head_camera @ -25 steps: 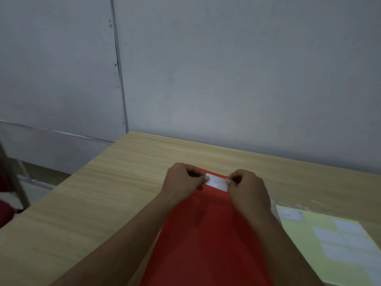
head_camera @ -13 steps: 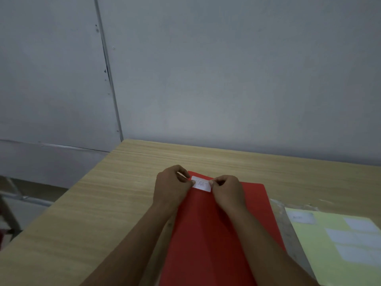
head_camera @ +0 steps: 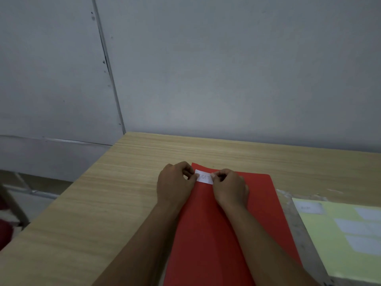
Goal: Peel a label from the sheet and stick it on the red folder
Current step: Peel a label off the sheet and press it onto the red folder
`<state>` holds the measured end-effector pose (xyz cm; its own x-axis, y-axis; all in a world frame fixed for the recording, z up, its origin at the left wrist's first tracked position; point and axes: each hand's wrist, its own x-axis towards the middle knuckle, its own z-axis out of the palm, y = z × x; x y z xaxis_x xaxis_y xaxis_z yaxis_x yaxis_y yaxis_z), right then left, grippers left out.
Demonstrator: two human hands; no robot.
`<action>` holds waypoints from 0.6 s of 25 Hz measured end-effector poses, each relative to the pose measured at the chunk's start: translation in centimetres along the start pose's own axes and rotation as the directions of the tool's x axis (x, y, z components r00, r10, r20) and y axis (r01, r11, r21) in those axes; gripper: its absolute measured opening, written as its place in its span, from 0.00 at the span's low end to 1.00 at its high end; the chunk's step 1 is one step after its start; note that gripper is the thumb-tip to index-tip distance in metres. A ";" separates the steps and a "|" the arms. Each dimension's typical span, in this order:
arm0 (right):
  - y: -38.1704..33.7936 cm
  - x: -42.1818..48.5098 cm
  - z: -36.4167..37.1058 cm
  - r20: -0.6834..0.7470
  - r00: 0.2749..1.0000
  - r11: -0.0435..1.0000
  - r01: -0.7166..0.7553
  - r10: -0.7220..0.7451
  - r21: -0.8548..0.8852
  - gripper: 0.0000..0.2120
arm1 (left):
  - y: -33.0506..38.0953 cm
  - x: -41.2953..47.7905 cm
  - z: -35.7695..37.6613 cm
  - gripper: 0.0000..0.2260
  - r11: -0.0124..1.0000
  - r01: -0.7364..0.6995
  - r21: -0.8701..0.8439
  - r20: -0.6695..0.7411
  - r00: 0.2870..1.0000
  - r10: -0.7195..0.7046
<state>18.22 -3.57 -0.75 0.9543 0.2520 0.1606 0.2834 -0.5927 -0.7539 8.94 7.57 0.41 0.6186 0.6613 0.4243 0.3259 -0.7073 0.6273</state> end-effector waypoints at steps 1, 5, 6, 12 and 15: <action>0.1 0.0 0.0 -0.012 1.000 1.000 0.009 -0.009 -0.002 0.09 | 0.0 0.0 0.1 0.05 1.000 -0.006 0.020 -0.008 1.000 0.007; 0.4 -0.1 0.2 -0.021 0.999 1.000 0.027 -0.027 0.001 0.07 | -0.3 0.1 0.6 0.05 0.996 -0.058 0.071 -0.048 0.997 0.061; 0.4 -0.1 0.3 -0.023 0.999 1.000 0.031 -0.031 0.000 0.06 | -0.4 0.1 0.7 0.05 0.994 -0.069 0.085 -0.052 0.996 0.073; 0.5 -0.1 0.6 -0.028 0.999 0.999 0.043 -0.043 -0.006 0.05 | -0.7 0.1 0.8 0.06 0.989 -0.075 0.124 -0.060 0.995 0.083; 0.6 -0.1 0.6 -0.029 0.998 0.999 0.050 -0.050 -0.008 0.05 | -0.7 0.1 0.8 0.06 0.990 -0.066 0.122 -0.058 0.996 0.074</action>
<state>18.23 -3.45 -1.59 0.9413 0.2589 0.2167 0.3314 -0.5852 -0.7401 9.34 7.97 -0.52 0.5988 0.6205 0.5064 0.3689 -0.7749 0.5134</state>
